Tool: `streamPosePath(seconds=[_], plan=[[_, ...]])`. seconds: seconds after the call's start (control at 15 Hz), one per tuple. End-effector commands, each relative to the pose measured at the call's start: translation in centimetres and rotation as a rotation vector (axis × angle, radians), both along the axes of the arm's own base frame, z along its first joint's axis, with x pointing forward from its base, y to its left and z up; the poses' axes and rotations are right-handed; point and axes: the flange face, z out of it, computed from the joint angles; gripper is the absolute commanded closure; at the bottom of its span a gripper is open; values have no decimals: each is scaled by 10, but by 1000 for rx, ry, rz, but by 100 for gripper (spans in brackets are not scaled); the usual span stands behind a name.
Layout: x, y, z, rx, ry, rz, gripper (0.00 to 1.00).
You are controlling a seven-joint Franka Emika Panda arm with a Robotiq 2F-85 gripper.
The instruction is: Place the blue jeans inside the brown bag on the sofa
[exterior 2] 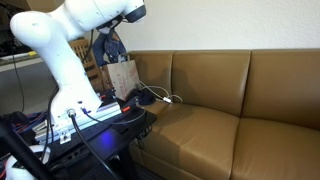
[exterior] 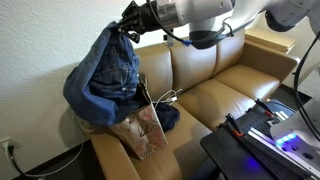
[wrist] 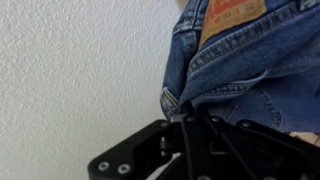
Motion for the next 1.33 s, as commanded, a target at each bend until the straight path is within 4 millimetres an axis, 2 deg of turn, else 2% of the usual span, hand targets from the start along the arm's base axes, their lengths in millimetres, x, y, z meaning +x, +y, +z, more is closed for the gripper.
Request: streamPosePath(seconds=[0.0,0.47,0.73,1.07,1.27], plan=[[-3,-14,-5,-192,-13,-6,99],[-1,-41,-14,-429,42,-51,99],[-12,-34,-11,-385,121,-48,99],[-34,-21,-10,-289,282,-50,99],[-36,-18,-8,-224,342,-97,99]])
